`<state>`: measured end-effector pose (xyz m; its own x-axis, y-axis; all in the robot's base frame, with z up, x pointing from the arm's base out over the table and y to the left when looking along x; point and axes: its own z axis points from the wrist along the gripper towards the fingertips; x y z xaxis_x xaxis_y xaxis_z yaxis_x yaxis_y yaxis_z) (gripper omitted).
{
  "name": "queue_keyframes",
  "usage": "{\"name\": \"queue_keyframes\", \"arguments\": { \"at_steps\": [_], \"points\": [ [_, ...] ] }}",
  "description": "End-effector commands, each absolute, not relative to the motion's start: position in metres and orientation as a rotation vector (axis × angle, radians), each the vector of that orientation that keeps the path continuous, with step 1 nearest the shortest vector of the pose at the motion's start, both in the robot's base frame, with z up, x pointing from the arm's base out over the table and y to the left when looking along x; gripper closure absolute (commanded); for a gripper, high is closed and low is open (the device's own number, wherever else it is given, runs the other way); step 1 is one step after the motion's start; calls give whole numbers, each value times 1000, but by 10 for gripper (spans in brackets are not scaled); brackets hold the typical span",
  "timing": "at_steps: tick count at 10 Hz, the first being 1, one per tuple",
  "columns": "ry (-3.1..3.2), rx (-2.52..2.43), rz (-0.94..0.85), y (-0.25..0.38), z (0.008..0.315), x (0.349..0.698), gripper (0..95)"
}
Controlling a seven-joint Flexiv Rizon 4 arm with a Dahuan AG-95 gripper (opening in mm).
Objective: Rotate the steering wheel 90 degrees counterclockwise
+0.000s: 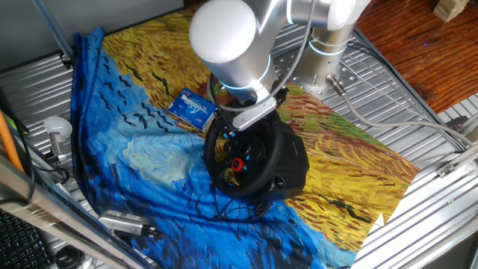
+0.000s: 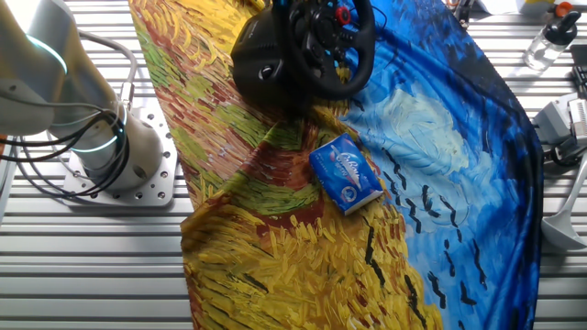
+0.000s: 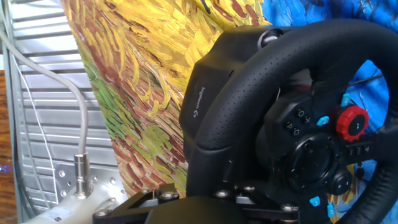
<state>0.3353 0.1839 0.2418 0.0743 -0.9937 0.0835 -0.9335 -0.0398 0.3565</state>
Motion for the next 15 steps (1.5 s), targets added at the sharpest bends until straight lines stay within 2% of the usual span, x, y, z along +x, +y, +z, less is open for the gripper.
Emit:
{"name": "queue_keyframes", "arguments": {
  "at_steps": [1, 15],
  "points": [
    [-1918, 2105, -248, 183, 240, 335, 950],
    [-1820, 2130, -133, 181, 237, 340, 950]
  ]
}}
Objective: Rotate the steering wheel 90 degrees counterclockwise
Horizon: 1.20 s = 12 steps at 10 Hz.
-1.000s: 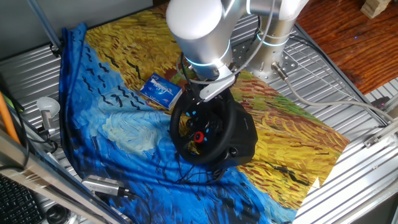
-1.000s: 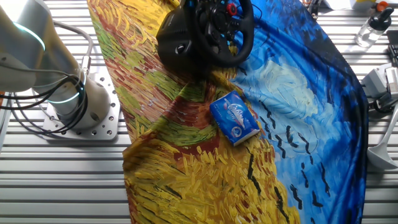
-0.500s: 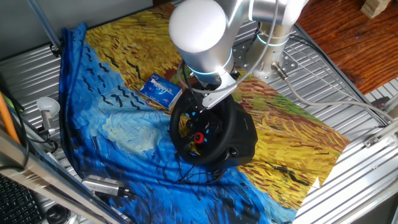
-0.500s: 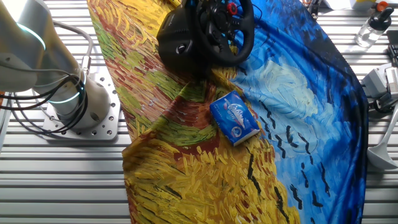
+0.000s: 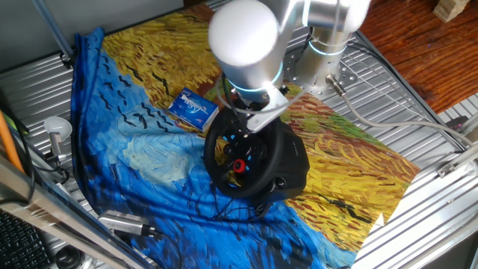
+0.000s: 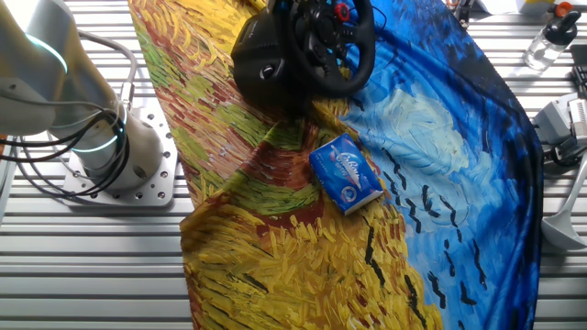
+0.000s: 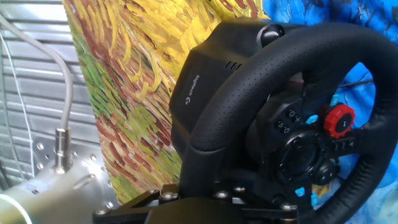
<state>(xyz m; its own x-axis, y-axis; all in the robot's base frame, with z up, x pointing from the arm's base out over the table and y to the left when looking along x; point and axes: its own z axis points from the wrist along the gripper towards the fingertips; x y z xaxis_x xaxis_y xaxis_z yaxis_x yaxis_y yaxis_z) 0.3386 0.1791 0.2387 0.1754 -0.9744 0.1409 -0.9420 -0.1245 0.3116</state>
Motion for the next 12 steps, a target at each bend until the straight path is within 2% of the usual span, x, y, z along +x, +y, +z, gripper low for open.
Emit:
{"name": "queue_keyframes", "arguments": {
  "at_steps": [1, 12],
  "points": [
    [-1812, 2132, -123, 180, 237, 340, 950],
    [-1767, 2182, -27, 170, 232, 341, 950]
  ]
}}
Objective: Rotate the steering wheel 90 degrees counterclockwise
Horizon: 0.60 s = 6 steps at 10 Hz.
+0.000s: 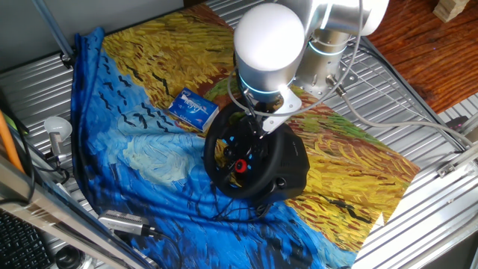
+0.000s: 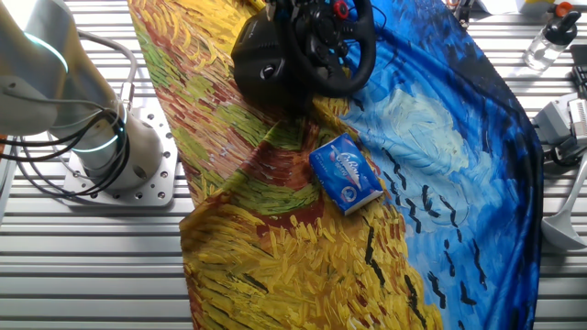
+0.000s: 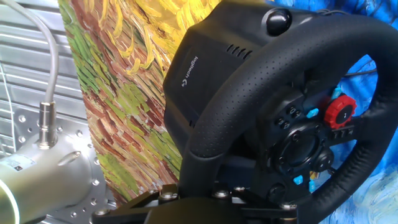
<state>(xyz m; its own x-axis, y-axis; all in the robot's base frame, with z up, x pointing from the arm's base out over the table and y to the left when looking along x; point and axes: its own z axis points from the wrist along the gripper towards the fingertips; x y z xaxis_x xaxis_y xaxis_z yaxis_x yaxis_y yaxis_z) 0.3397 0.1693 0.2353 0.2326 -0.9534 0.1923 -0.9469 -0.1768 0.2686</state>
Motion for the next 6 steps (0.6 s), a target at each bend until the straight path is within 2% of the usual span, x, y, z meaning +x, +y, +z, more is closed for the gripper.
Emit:
{"name": "queue_keyframes", "arguments": {
  "at_steps": [1, 6],
  "points": [
    [-1769, 2180, -26, 169, 231, 341, 950],
    [-1762, 2184, -28, 166, 227, 343, 950]
  ]
}}
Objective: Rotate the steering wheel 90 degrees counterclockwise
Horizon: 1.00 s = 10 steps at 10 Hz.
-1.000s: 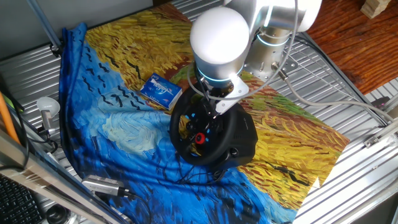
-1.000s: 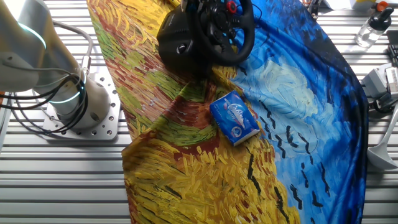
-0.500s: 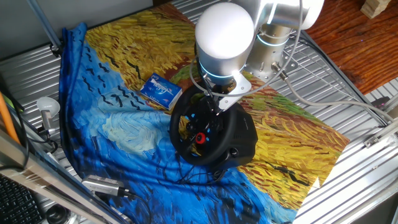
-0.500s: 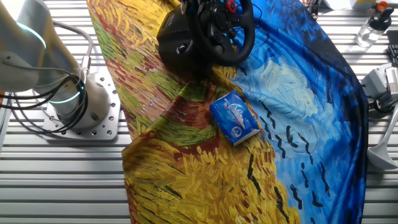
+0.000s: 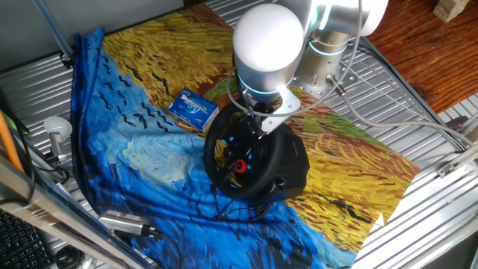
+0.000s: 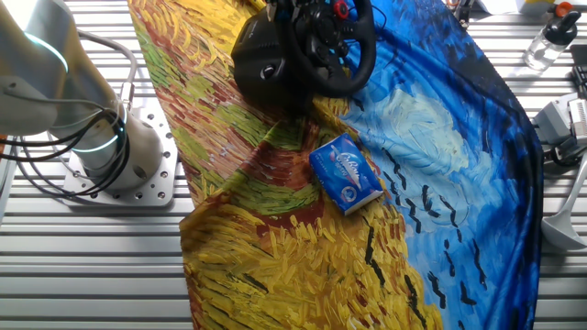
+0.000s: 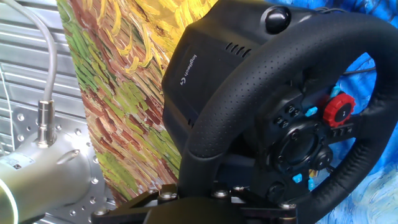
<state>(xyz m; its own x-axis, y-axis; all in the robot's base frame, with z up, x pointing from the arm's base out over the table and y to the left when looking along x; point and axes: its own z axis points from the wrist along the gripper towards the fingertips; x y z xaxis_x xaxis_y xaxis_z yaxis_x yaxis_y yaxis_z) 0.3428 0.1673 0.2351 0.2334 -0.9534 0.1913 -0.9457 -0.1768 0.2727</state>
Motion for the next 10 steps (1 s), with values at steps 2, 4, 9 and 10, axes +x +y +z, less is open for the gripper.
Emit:
{"name": "queue_keyframes", "arguments": {
  "at_steps": [2, 4, 9, 10],
  "points": [
    [-1759, 2188, -28, 164, 225, 344, 950],
    [-1751, 2198, -25, 162, 223, 344, 950],
    [-1713, 2253, 28, 161, 221, 344, 950],
    [-1710, 2255, 45, 160, 221, 344, 950]
  ]
}}
